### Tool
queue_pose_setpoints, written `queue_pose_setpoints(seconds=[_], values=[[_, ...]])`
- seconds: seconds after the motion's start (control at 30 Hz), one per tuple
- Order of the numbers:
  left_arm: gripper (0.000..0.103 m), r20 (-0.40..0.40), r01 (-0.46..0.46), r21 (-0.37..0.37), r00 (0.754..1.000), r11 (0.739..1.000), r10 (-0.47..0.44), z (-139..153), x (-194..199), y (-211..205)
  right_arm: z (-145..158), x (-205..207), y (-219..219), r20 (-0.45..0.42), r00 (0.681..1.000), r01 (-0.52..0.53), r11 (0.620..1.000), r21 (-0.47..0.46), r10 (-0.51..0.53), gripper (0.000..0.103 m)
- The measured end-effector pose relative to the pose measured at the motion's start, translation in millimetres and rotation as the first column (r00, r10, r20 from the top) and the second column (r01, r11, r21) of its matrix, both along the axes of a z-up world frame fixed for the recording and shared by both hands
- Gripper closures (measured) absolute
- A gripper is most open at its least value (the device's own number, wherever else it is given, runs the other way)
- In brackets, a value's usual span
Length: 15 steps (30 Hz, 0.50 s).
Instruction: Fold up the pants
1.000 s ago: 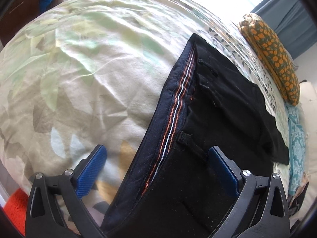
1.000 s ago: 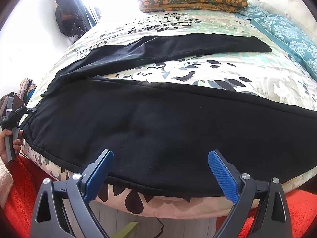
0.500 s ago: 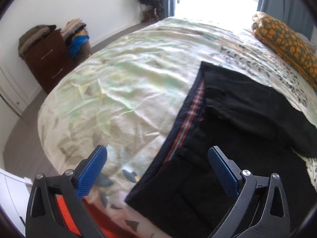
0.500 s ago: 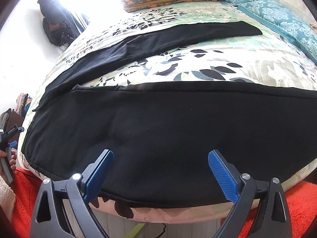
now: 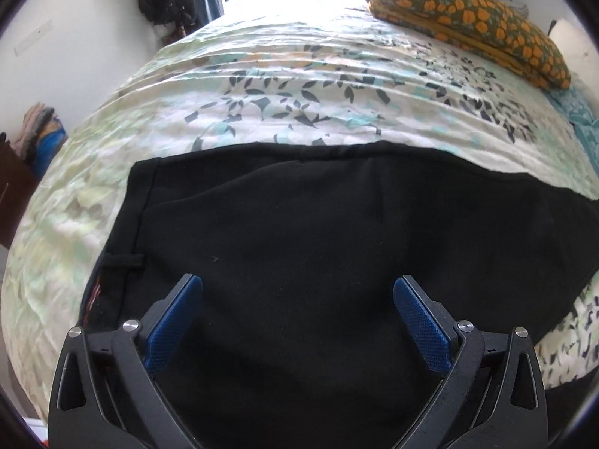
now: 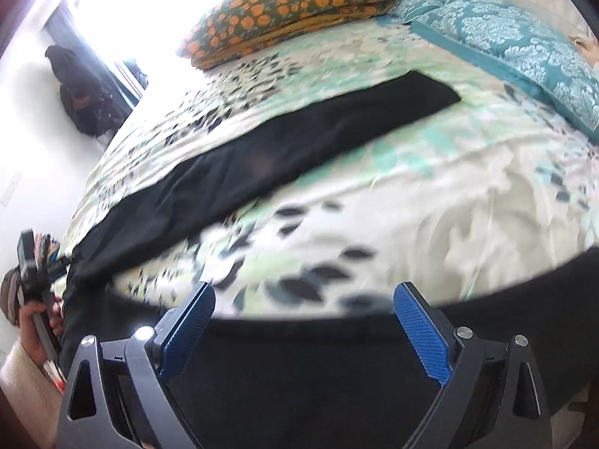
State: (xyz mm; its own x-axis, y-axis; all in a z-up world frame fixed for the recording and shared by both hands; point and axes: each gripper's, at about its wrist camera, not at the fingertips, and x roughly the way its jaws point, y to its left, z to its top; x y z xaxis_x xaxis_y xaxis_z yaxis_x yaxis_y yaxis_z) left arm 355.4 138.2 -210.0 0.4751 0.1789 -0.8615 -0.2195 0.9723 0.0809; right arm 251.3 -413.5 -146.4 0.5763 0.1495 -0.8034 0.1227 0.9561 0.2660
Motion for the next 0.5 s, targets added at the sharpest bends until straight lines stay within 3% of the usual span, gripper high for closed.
queue_pose_setpoints(seconds=[0.07,0.13,0.3,0.4,0.5], values=[[0.0,-0.003,0.019,0.022,1.0,1.0,-0.018,-26.4,-0.3,0.1,13.9,41.3,-37.2,0.032,0.998,0.048,0.998,-0.042,-0.046,0.004],[0.0,0.087,0.017,0.007,0.996,1.0,-0.018,-25.3,-12.6,2.8,19.7,89.8,-74.3,0.026,0.995,0.095,0.992,-0.088,-0.093,0.004],[0.0,0.121,0.015,0.021,0.993,1.0,-0.017,-25.3,-17.0,1.0,8.5,211.8,-152.1,-0.062,0.981,0.17,0.971,-0.171,-0.183,0.004],[0.0,0.141,0.014,0.02,0.99,1.0,-0.017,-26.1,-17.9,0.9,-1.6,262.9,-169.0,-0.069,0.977,0.183,0.961,-0.208,-0.201,0.004],[0.0,0.151,0.015,0.02,0.988,1.0,-0.018,-26.8,-18.0,1.1,-28.1,306.2,-165.5,-0.148,0.977,0.115,0.966,-0.231,-0.152,0.004]])
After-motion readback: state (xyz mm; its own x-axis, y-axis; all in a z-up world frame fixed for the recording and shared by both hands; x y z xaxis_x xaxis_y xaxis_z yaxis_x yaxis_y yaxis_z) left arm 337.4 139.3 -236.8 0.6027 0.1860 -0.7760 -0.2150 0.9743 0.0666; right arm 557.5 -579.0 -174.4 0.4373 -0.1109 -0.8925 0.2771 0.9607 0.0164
